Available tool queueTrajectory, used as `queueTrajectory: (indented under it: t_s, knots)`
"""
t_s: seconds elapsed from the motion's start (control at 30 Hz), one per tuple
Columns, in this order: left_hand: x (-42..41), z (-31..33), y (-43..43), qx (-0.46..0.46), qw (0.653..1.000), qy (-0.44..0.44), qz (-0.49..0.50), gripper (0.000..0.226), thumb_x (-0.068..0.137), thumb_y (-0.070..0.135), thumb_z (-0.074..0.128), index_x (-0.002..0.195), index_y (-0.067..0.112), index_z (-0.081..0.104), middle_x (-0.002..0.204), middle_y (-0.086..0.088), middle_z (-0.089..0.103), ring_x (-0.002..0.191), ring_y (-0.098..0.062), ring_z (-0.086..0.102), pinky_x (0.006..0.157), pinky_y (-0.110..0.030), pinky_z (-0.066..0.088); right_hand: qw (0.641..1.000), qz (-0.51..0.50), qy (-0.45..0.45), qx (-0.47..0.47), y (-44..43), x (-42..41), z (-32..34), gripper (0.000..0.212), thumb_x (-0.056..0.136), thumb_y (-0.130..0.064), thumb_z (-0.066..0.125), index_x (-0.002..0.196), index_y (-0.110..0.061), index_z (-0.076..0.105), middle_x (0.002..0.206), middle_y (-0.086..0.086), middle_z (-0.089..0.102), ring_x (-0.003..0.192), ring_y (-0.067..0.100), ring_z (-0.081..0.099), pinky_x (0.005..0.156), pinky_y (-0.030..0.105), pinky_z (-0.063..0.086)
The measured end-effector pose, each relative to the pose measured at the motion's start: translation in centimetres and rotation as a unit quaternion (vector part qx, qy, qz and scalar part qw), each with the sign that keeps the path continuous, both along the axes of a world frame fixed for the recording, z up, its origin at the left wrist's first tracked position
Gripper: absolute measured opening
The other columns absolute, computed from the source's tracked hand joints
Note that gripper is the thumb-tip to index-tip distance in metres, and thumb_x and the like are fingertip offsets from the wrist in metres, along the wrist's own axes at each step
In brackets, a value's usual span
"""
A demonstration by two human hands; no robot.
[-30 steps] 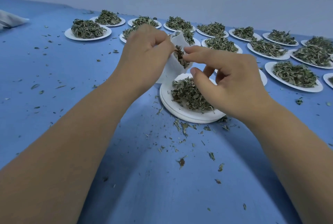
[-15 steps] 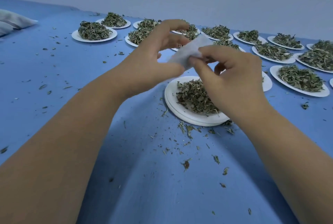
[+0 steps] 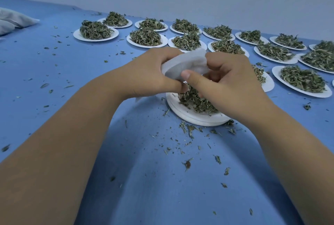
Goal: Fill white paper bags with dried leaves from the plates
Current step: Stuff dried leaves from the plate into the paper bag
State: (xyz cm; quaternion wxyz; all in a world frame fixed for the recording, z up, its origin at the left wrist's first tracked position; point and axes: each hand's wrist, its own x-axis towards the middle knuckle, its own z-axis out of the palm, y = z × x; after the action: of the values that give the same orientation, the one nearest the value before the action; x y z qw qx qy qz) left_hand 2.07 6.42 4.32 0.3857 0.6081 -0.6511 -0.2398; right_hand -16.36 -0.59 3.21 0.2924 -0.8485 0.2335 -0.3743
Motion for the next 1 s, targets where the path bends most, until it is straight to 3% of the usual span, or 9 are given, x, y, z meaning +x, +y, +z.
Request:
queueTrajectory:
  t_s: [0.07, 0.2, 0.37, 0.47, 0.57, 0.7, 0.8, 0.9, 1.0]
  knots:
    - [-0.2, -0.1, 0.0, -0.007, 1.000, -0.021, 0.004, 0.026, 0.077, 0.020, 0.078, 0.099, 0.015, 0.066, 0.081, -0.001, 0.060, 0.064, -0.003, 0.050, 0.054, -0.013, 0.038, 0.999, 0.020, 0.032, 0.002, 0.1, 0.0, 0.2, 0.034, 0.090, -0.027, 0.074, 0.084, 0.004, 0.065, 0.068, 0.019, 0.064, 0.063, 0.037, 0.063, 0.055, 0.044, 0.047]
    - [-0.4, -0.3, -0.2, -0.018, 0.998, -0.053, 0.021, 0.014, 0.079, 0.012, 0.073, 0.086, 0.011, 0.061, 0.069, -0.001, 0.050, 0.058, -0.003, 0.041, 0.049, -0.014, 0.031, 0.995, 0.048, 0.092, -0.012, 0.3, 0.2, 0.4, 0.031, 0.092, -0.022, 0.066, 0.099, 0.008, 0.066, 0.071, 0.018, 0.063, 0.056, 0.022, 0.063, 0.052, 0.035, 0.044]
    - [0.2, -0.2, -0.1, -0.057, 0.994, -0.072, 0.055, 0.020, 0.079, 0.019, 0.079, 0.082, 0.025, 0.061, 0.075, 0.007, 0.054, 0.061, -0.006, 0.048, 0.050, -0.013, 0.032, 1.000, 0.010, 0.018, -0.019, 0.3, -0.7, 1.3, 0.018, 0.091, -0.022, 0.059, 0.094, -0.018, 0.076, 0.060, -0.009, 0.061, 0.054, 0.034, 0.058, 0.050, 0.032, 0.040]
    - [-0.6, -0.4, -0.2, -0.062, 0.994, -0.079, 0.034, 0.015, 0.080, 0.015, 0.077, 0.090, 0.018, 0.066, 0.076, 0.004, 0.059, 0.064, -0.005, 0.049, 0.052, -0.016, 0.034, 0.993, 0.022, 0.110, -0.028, 0.6, -0.2, 0.9, 0.033, 0.085, -0.036, 0.058, 0.075, -0.005, 0.060, 0.056, 0.010, 0.047, 0.052, 0.028, 0.052, 0.051, 0.031, 0.031]
    - [-0.9, -0.6, -0.3, -0.061, 0.993, -0.097, 0.032, 0.015, 0.081, 0.009, 0.071, 0.088, 0.021, 0.066, 0.075, 0.006, 0.059, 0.065, -0.004, 0.049, 0.052, -0.015, 0.034, 0.987, 0.029, 0.149, -0.043, 0.9, 0.0, 1.1, 0.043, 0.086, -0.038, 0.057, 0.088, 0.004, 0.067, 0.057, 0.005, 0.049, 0.048, 0.010, 0.041, 0.050, 0.024, 0.029]
    - [-0.6, -0.2, -0.2, -0.072, 0.993, -0.088, 0.036, 0.015, 0.082, 0.015, 0.075, 0.084, 0.020, 0.061, 0.071, 0.007, 0.052, 0.060, -0.003, 0.044, 0.051, -0.016, 0.032, 0.995, 0.038, 0.095, -0.017, 0.4, -0.5, 1.8, 0.047, 0.087, -0.035, 0.054, 0.099, 0.009, 0.068, 0.065, 0.021, 0.048, 0.050, 0.023, 0.045, 0.050, 0.036, 0.032]
    - [-1.2, -0.4, -0.1, -0.068, 0.993, -0.090, 0.026, 0.020, 0.081, 0.010, 0.068, 0.079, 0.026, 0.058, 0.070, 0.008, 0.051, 0.061, -0.003, 0.043, 0.052, -0.016, 0.032, 0.988, 0.045, 0.148, -0.022, 1.0, 0.2, 1.5, 0.050, 0.084, -0.044, 0.054, 0.087, 0.006, 0.063, 0.059, 0.008, 0.048, 0.049, 0.009, 0.041, 0.052, 0.028, 0.031]
    - [-1.0, -0.1, 0.0, -0.033, 0.996, -0.083, 0.004, 0.018, 0.083, 0.014, 0.072, 0.089, 0.026, 0.060, 0.076, 0.009, 0.055, 0.065, -0.005, 0.050, 0.055, -0.018, 0.036, 0.988, 0.046, 0.143, -0.023, 0.4, -0.1, 1.3, 0.045, 0.086, -0.041, 0.056, 0.081, 0.004, 0.060, 0.053, -0.005, 0.044, 0.048, 0.008, 0.040, 0.050, 0.020, 0.028]
    - [-0.1, 0.8, 0.6, 0.034, 0.997, -0.061, -0.026, 0.037, 0.077, 0.035, 0.077, 0.110, 0.032, 0.061, 0.097, 0.009, 0.061, 0.083, -0.008, 0.062, 0.068, -0.025, 0.046, 0.996, 0.058, 0.063, 0.008, -0.5, -1.4, 1.4, 0.033, 0.089, -0.026, 0.057, 0.089, 0.003, 0.072, 0.065, 0.012, 0.058, 0.053, 0.012, 0.042, 0.053, 0.022, 0.031]
